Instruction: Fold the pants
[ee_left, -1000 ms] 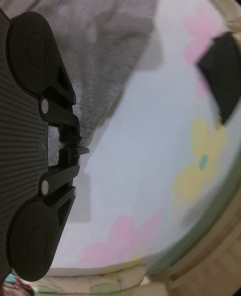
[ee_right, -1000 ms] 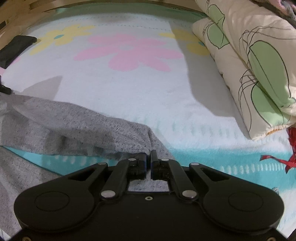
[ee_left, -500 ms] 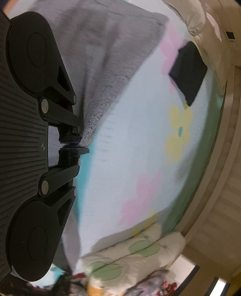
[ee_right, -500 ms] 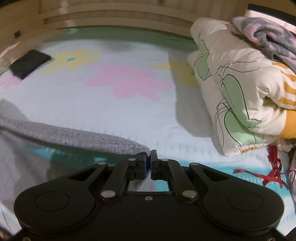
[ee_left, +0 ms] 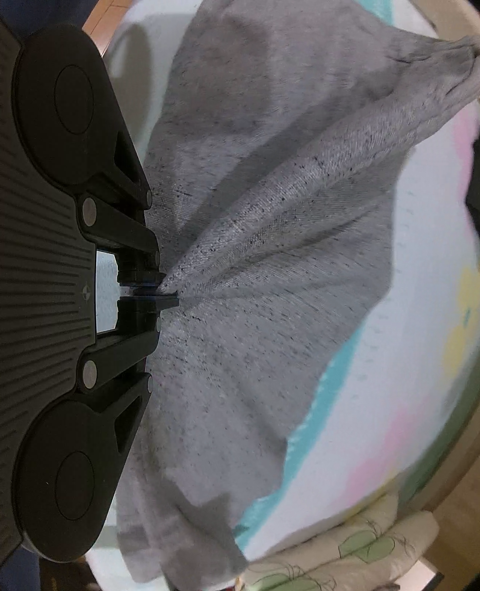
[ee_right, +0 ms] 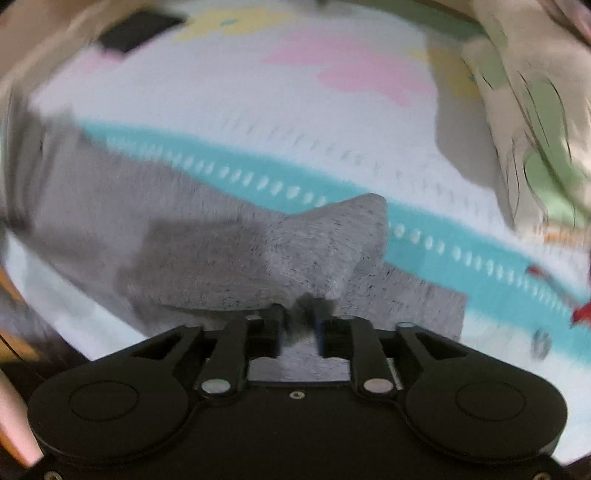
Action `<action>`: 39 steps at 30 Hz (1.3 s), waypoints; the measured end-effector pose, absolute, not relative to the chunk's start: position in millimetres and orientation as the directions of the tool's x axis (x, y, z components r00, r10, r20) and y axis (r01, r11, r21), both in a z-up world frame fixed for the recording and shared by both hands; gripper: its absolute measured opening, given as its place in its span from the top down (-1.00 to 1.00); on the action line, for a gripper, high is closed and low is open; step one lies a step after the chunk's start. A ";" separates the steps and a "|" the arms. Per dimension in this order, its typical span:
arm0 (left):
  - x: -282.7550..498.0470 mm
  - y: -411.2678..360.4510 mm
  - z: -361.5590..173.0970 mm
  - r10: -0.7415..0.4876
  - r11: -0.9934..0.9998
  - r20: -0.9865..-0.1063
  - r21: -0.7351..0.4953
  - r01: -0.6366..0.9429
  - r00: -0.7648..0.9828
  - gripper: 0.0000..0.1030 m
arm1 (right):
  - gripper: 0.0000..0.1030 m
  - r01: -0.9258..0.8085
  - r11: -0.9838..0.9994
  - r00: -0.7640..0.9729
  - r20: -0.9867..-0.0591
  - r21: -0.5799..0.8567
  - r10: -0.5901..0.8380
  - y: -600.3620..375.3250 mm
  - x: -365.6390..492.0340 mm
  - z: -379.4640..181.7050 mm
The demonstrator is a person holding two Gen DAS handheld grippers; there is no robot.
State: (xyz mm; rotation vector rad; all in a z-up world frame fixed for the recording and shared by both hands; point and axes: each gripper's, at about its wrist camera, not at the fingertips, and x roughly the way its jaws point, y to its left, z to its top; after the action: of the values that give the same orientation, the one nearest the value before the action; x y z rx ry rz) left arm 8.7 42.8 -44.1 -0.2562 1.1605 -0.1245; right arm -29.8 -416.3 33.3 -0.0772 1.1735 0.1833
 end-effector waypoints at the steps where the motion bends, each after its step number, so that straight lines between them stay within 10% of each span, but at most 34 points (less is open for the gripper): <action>1: 11.6 41.8 -46.3 -0.228 0.964 -0.890 -0.262 -0.034 0.394 0.91 | 0.18 -0.125 0.989 0.383 -0.916 0.079 0.121 -425.0 -27.6 37.8; 14: -5.2 51.7 -58.3 -0.239 0.962 -0.876 -0.272 -0.020 0.419 0.90 | -0.03 0.605 0.723 0.263 -0.941 0.333 0.213 -493.6 -32.9 -30.9; 28: -12.1 36.2 -58.6 -0.201 0.976 -0.873 -0.219 0.012 0.443 0.90 | -0.03 0.690 0.095 0.598 -0.639 0.718 0.485 -498.7 -62.0 -65.1; 39: -13.1 35.3 -59.2 -0.204 0.976 -0.870 -0.218 0.021 0.450 0.90 | -0.04 0.708 0.063 0.619 -0.661 0.704 0.425 -488.9 -30.0 -81.1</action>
State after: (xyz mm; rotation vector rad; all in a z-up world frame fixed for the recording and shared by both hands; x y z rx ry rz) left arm -13.1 35.3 -59.2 -0.1853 1.0970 -0.1397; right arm -30.0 -488.9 -81.1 1.5653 0.9753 -0.2760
